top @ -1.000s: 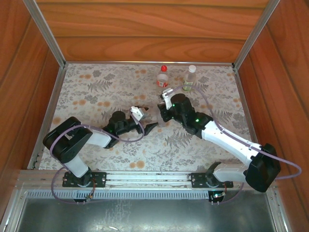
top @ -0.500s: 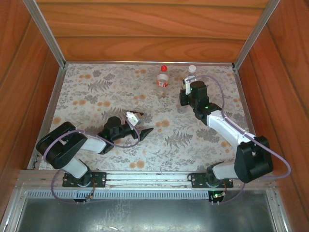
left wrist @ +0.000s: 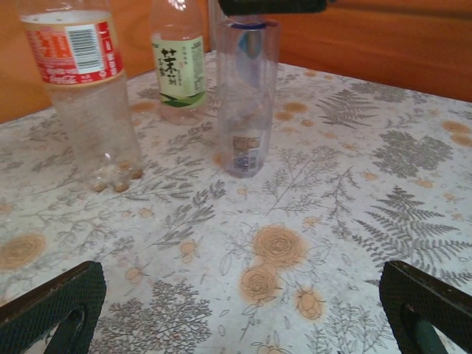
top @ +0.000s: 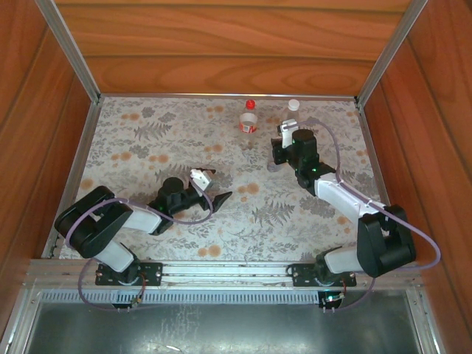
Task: Screw on the bottle caps
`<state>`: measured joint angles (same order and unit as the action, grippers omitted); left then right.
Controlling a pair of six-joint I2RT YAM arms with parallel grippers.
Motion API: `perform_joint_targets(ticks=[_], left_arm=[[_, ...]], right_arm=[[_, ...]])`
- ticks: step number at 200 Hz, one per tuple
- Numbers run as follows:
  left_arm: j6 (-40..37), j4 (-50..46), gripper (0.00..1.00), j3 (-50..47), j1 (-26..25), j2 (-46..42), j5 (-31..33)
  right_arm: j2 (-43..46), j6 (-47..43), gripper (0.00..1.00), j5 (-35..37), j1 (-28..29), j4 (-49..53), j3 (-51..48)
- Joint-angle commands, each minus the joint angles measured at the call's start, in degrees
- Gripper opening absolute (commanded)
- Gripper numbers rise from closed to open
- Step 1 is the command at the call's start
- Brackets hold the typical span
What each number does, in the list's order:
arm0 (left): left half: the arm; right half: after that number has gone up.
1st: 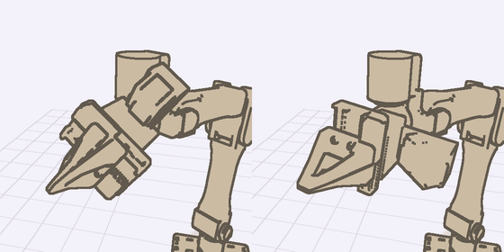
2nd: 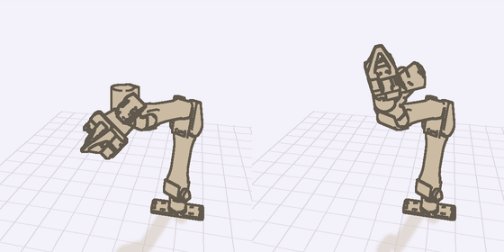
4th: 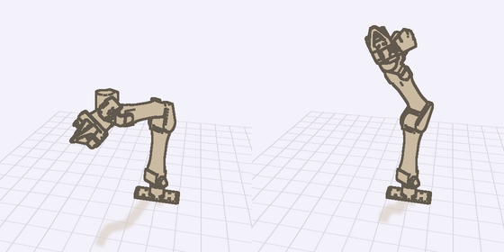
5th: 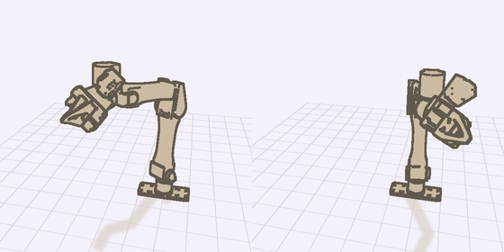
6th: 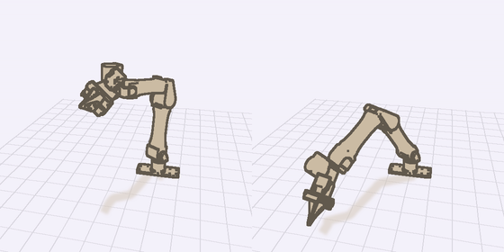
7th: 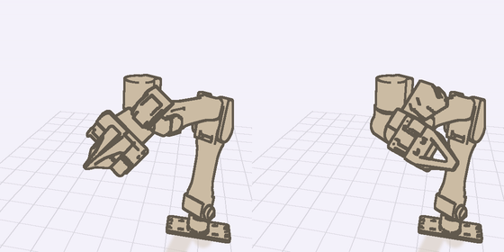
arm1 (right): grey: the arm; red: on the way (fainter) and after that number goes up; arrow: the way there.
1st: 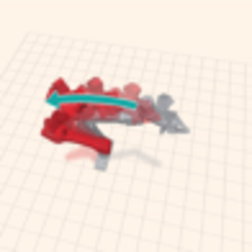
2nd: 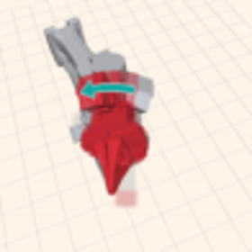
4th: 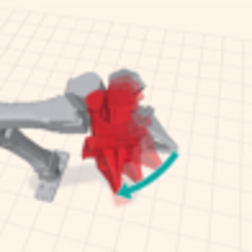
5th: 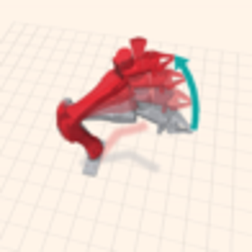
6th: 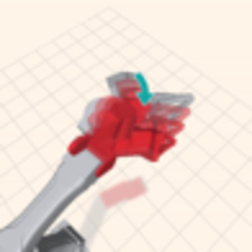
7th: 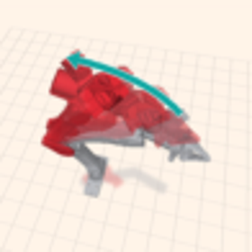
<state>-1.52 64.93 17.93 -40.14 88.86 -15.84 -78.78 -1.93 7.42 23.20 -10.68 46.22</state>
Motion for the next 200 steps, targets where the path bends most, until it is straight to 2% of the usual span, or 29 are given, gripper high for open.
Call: perform_joint_targets(ticks=[1,42,54,58,76,83,89,105,117,167,186,200], left_arm=[[0.85,-0.32,1.0,0.11,1.32,-2.05,3.39],[-0.1,-5.48,1.0,-0.33,5.39,-7.41,10.36],[-1.45,-10.19,1.0,-0.2,7.09,-11.27,12.97],[-2.12,-12.37,1.0,-0.03,7.65,-12.68,14.05],[-6.01,-20.79,1.0,0.22,9.6,-18.69,20.77],[-7.0,-22.49,1.0,-0.17,10.77,-20.69,23.69],[-4.83,-22.93,1.0,-0.73,11.87,-22.74,26.07],[0.91,-23.88,1.0,-2.39,18.37,-27.09,22.64],[2.54,-24.01,1.0,-3.36,20.91,-29.1,22.74],[-2.58,-30.85,1.0,-3.98,22.54,-35.27,26.91],[-3.06,-34.47,1.0,-4.29,23.77,-36.52,32.3],[-1.95,-34.43,1.0,-5.18,26.98,-35.39,33.0]], right_arm=[[1.71,-0.87,0.59,-1.04,-0.33,-0.34,-0.84],[7.35,-0.32,0.85,-0.47,-1.55,1.36,-1.6],[9.6,0.39,0.9,-0.49,-2.92,1.35,-2.89],[10.32,0.54,0.95,-0.36,-3.55,1.29,-3.28],[13.45,1.48,0.99,2.08,-6.04,0.01,-6.44],[14.66,2.5,1.0,2.87,-7.39,-0.43,-7.8],[15.84,3.43,1.0,3.16,-8.62,-1.08,-9.07],[18.99,5.61,1.0,3.54,-11.34,-2.93,-12.81],[20.83,6.43,1.0,1.87,-12.98,-3.52,-14.97],[25.15,7.21,1.0,-3.68,-15.57,-1.85,-18.31],[23.27,7.07,1.0,-3.78,-17.71,-4.3,-19.7],[20.43,6.79,1.0,-2.24,-19.04,-7.52,-20.66]])
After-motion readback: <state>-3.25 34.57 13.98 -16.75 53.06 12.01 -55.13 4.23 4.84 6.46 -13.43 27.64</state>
